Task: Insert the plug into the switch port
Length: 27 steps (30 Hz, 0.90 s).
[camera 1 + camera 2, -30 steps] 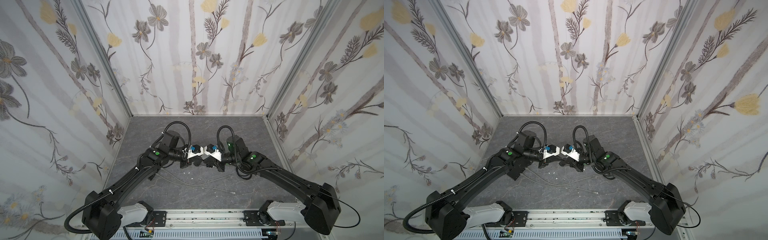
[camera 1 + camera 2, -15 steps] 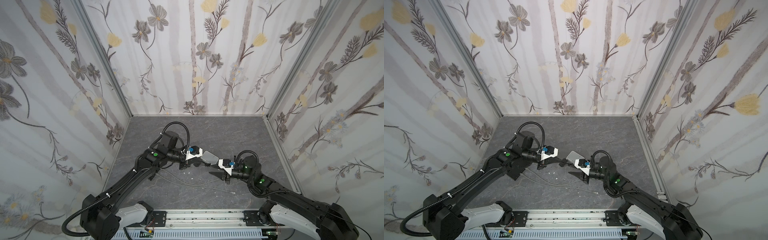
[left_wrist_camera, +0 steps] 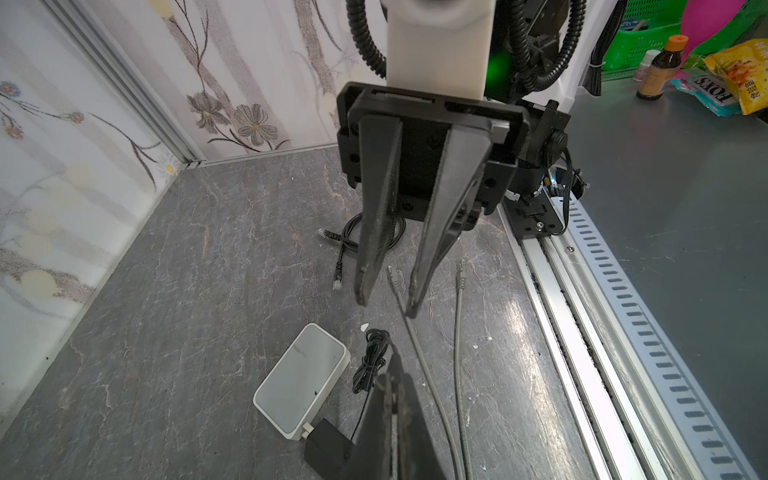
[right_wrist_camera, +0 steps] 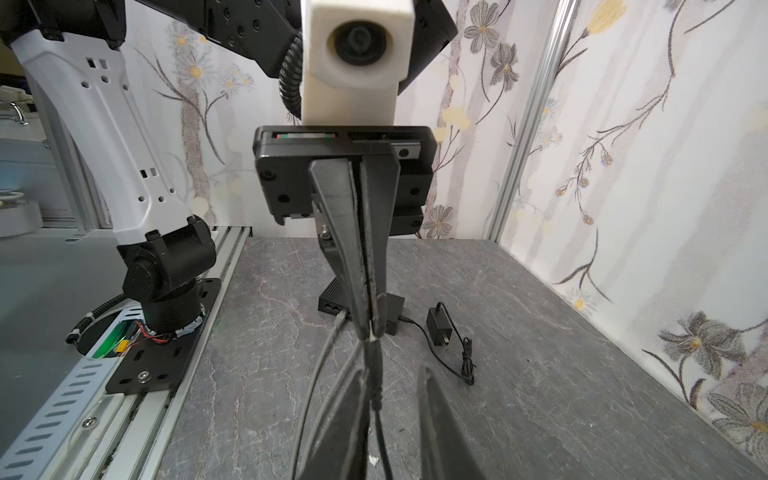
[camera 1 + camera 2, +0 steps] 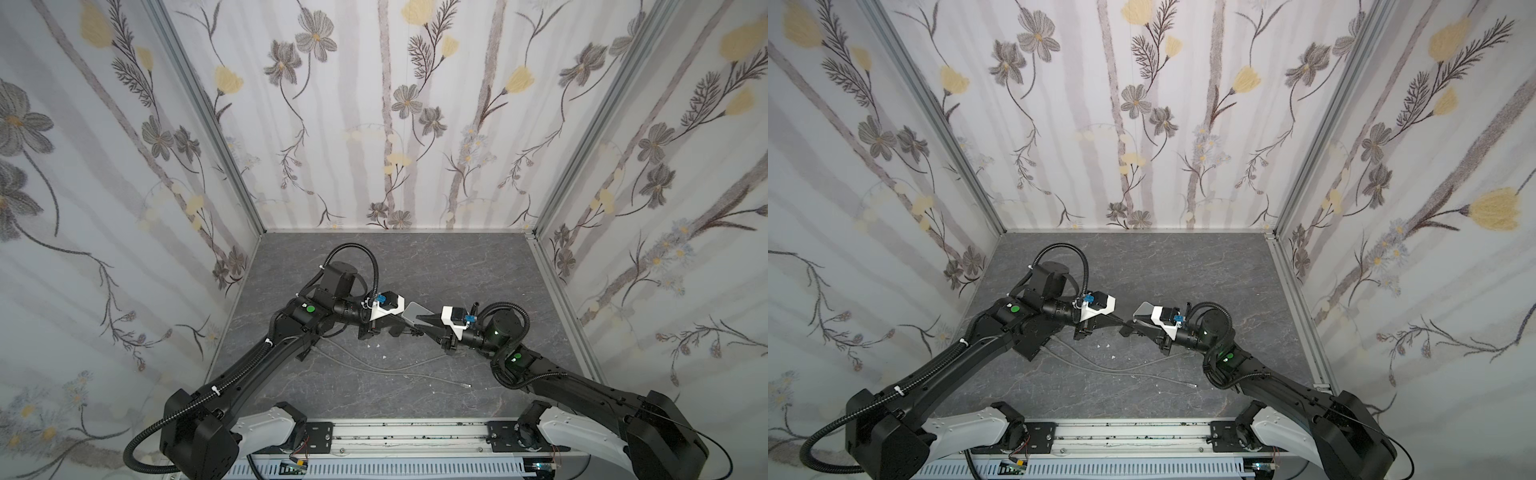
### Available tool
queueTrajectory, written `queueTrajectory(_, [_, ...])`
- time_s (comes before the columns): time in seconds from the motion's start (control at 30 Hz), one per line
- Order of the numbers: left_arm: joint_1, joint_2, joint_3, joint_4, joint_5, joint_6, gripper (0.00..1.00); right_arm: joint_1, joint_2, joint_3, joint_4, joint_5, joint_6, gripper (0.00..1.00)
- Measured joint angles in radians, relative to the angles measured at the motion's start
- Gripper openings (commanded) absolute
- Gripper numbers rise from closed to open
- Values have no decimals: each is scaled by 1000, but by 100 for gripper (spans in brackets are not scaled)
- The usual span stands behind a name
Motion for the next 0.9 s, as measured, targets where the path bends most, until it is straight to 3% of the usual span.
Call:
queueTrajectory(0.33, [0,1,3,-1,0,0,0,32,46,27,-55,-37,-42,30])
queueTrajectory(0.9, [0,3,6,-12,1,0,0,36,71,28,-113,-10,-52,21])
